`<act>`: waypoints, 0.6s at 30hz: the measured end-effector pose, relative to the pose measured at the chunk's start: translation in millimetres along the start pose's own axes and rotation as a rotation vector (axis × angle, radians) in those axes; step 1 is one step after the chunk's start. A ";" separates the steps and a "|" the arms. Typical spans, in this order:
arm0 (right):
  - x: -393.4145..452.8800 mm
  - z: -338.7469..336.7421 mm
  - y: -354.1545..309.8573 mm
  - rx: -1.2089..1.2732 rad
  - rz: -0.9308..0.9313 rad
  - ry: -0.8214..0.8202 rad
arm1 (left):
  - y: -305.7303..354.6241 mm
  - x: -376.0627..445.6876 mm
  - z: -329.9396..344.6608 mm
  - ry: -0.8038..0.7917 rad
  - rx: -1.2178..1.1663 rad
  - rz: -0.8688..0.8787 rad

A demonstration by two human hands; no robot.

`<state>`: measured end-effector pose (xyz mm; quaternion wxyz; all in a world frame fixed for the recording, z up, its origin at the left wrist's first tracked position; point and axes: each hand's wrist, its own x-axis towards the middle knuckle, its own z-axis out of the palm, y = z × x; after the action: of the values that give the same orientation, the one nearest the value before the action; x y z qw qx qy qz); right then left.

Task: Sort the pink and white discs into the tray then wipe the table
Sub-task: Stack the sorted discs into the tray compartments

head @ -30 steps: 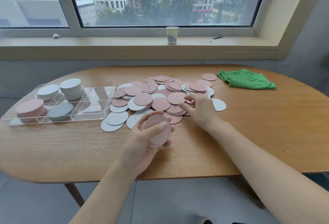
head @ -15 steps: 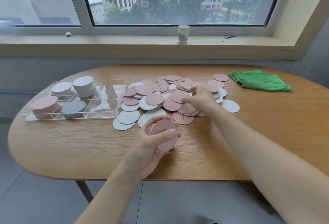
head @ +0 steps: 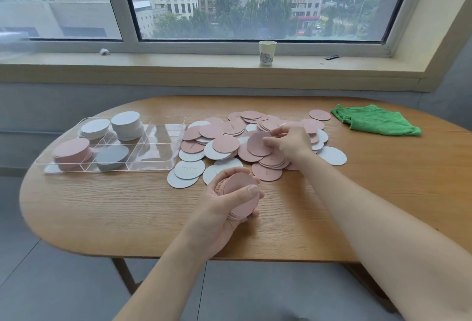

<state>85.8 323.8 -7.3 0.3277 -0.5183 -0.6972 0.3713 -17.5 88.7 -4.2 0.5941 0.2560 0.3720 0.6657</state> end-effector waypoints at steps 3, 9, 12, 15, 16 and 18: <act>-17.4 -15.2 -3.8 0.243 -0.056 -0.030 | -1.3 1.3 -1.0 0.006 -0.005 0.008; -91.4 -51.1 -11.2 0.582 -0.119 -0.183 | -2.8 3.9 -2.5 0.036 -0.078 0.056; -123.8 -49.0 -14.3 0.617 -0.095 -0.348 | -3.6 5.0 -3.3 0.029 -0.062 0.088; -138.3 -40.2 -18.9 0.514 -0.116 -0.430 | -4.9 3.2 -3.7 0.017 -0.018 0.108; -141.5 -38.1 -21.5 0.498 -0.119 -0.439 | -5.3 2.1 -3.8 0.010 -0.014 0.109; -145.3 -32.2 -23.2 0.486 -0.134 -0.446 | -4.8 -0.3 -3.1 -0.001 -0.017 0.111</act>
<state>137.9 184.8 18.6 0.3047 -0.2838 -0.6753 0.6088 -17.1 87.8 -9.9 0.5585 0.2715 0.3512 0.7008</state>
